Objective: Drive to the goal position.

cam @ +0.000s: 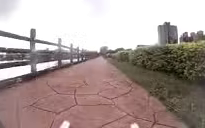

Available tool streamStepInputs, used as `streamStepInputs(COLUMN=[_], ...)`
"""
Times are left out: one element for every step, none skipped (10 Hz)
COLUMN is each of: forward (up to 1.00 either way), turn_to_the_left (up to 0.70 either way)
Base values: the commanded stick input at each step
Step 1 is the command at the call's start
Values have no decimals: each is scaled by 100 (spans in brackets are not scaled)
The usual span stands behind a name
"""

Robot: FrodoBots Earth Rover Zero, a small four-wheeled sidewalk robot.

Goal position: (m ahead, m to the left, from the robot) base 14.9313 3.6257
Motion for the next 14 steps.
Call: streamStepInputs(forward=[70,70,70,70,70,70,70,70,70,70,70,70,70,70], turn_to_the_left=[0,0,0,0,0,0,0,0,0,0,0,0,0,0])
